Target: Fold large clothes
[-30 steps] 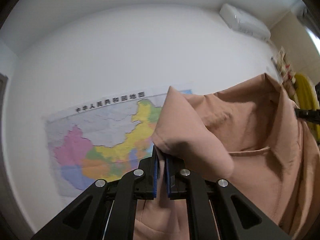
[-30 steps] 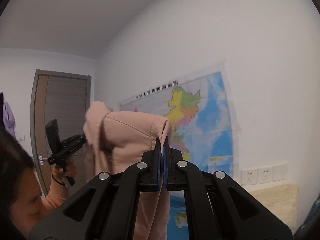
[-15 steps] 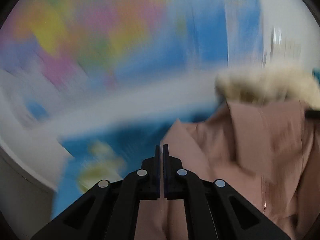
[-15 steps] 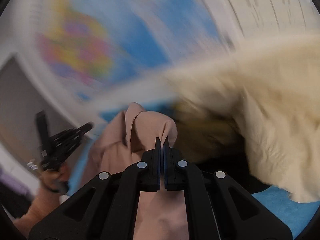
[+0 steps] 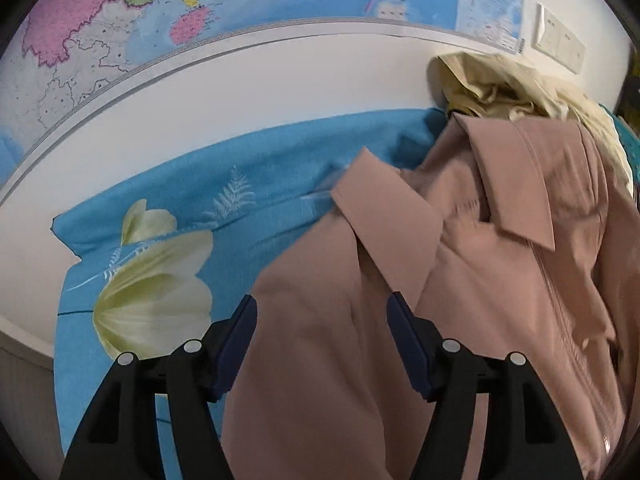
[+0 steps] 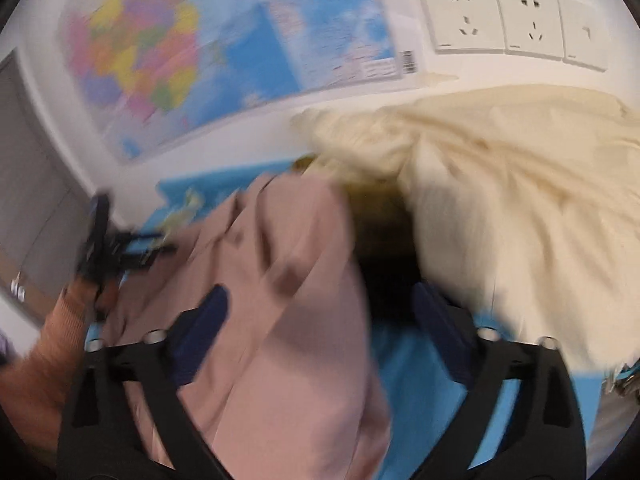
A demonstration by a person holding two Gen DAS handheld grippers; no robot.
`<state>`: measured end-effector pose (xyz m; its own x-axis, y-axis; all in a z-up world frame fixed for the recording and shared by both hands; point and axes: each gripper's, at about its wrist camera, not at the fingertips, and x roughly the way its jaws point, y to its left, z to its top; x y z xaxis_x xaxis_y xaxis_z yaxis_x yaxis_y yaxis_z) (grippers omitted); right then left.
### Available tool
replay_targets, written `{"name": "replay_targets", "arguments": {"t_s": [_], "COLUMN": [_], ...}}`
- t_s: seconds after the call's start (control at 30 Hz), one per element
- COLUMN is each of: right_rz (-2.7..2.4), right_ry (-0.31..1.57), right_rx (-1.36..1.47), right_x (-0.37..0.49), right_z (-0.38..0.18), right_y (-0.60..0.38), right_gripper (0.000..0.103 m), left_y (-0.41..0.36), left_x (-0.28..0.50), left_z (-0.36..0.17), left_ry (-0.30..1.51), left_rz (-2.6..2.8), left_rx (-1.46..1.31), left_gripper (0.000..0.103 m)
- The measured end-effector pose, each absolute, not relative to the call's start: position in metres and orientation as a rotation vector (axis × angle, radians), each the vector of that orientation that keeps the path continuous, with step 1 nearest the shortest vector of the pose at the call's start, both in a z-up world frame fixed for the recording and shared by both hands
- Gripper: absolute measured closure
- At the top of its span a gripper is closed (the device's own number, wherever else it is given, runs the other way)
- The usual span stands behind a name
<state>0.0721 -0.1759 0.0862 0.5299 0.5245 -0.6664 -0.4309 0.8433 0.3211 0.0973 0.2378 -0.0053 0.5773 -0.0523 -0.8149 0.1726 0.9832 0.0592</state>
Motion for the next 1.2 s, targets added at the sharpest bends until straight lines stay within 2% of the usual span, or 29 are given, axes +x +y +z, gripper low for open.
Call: {"name": "replay_targets", "arguments": {"t_s": [0.17, 0.27, 0.3, 0.33, 0.37, 0.4, 0.63, 0.73, 0.87, 0.97, 1.03, 1.13, 1.2], "right_rz": [0.59, 0.549, 0.53, 0.523, 0.552, 0.549, 0.325, 0.183, 0.076, 0.005, 0.025, 0.06, 0.154], "right_ry": [0.941, 1.03, 1.047, 1.054, 1.079, 1.082, 0.775, 0.78, 0.927, 1.012, 0.958, 0.766, 0.697], "right_rx": [-0.038, -0.135, -0.147, -0.147, -0.103, -0.051, 0.207, 0.245, 0.238, 0.225, 0.222, 0.107, 0.057], "right_x": [-0.022, -0.042, -0.042, -0.043, -0.039, -0.034, -0.005, 0.024, 0.065, 0.077, 0.067, 0.038, 0.035], "right_z": [0.051, 0.019, 0.01, 0.003, -0.001, 0.002, 0.09, 0.076, 0.011, -0.022, -0.014, 0.033, 0.055], "right_y": [-0.148, -0.128, -0.126, -0.129, -0.136, -0.147, -0.281, -0.324, -0.338, -0.34, -0.339, -0.317, -0.29], "right_gripper": [0.006, 0.006, 0.023, 0.069, 0.092, 0.1, 0.1, 0.1, 0.097, 0.067, 0.039, 0.021, 0.02], "left_y": [0.224, 0.22, 0.218, 0.217, 0.217, 0.217, 0.224, 0.234, 0.253, 0.271, 0.285, 0.294, 0.298], "left_x": [0.08, 0.071, 0.069, 0.067, 0.066, 0.064, 0.049, 0.043, 0.036, 0.022, 0.007, -0.008, -0.009], "left_z": [0.006, 0.013, 0.014, 0.016, 0.017, 0.018, 0.03, 0.029, 0.017, 0.008, 0.003, -0.004, -0.006], "left_ry": [0.884, 0.844, 0.835, 0.829, 0.826, 0.825, 0.808, 0.81, 0.862, 0.893, 0.907, 0.925, 0.928], "left_rz": [-0.15, -0.15, -0.149, -0.148, -0.145, -0.141, -0.109, -0.092, -0.077, -0.064, -0.069, -0.055, -0.064], "left_rx": [0.166, 0.177, 0.179, 0.177, 0.172, 0.166, 0.175, 0.149, 0.102, 0.061, 0.036, 0.061, 0.053], "left_gripper": [0.033, 0.028, 0.028, 0.028, 0.028, 0.028, 0.026, 0.023, 0.023, 0.021, 0.018, 0.016, 0.015]}}
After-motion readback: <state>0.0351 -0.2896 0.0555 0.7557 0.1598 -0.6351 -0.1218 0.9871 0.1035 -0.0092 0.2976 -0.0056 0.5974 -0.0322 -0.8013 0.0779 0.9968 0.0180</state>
